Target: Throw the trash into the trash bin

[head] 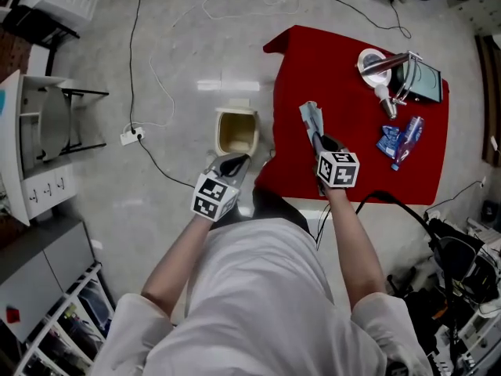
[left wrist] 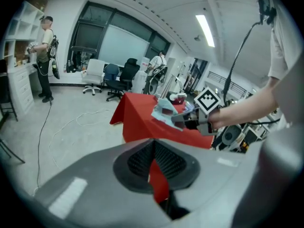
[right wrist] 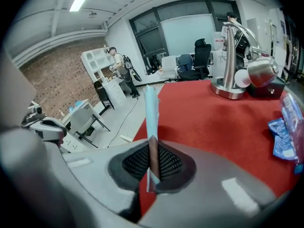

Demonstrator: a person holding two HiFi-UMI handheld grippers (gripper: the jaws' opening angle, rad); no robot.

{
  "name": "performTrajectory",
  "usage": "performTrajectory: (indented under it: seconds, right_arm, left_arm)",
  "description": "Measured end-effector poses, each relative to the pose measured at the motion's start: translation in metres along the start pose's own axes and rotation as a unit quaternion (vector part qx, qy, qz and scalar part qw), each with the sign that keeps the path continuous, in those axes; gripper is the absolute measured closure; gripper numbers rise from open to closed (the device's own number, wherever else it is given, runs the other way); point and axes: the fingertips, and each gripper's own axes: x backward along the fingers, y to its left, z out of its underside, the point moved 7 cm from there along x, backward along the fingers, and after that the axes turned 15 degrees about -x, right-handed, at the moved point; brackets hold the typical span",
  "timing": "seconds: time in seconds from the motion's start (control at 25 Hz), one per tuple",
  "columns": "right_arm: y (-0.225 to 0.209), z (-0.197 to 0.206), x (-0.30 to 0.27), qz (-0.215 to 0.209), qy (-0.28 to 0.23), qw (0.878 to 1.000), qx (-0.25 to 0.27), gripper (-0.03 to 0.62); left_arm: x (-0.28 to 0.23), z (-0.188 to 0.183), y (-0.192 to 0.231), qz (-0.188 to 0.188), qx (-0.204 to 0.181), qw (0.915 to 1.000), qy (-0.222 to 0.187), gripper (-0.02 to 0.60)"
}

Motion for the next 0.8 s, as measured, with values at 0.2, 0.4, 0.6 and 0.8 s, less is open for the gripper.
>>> performTrajectory:
  seconds: [0.2, 0.4, 0.6, 0.8]
  right_arm:
    - [0.047, 0.031, -0.009, -0.011, 0.012, 1.0, -0.015, 0.585]
    - [0.097, 0.068, -0.028, -0.029, 0.039, 0.999, -0.023, 0.585]
    - [0.146, 0.098, -0.055, -0.047, 0.066, 0.996, -0.027, 0.585]
    - [0.17, 0.116, -0.085, -0.051, 0.079, 0.995, -0.03, 0.585]
  left_arm:
    - [0.026, 0.03, 0.024, -0.002, 0.008, 0.9998, 0.017, 0.578]
    - [0.045, 0.06, 0.048, -0.004, 0.024, 0.9993, 0.027, 0.578]
    - [0.065, 0.085, 0.075, -0.012, 0.038, 0.9987, 0.03, 0.578]
    - [0.075, 0.111, 0.098, -0.017, 0.049, 0.9982, 0.032, 0.578]
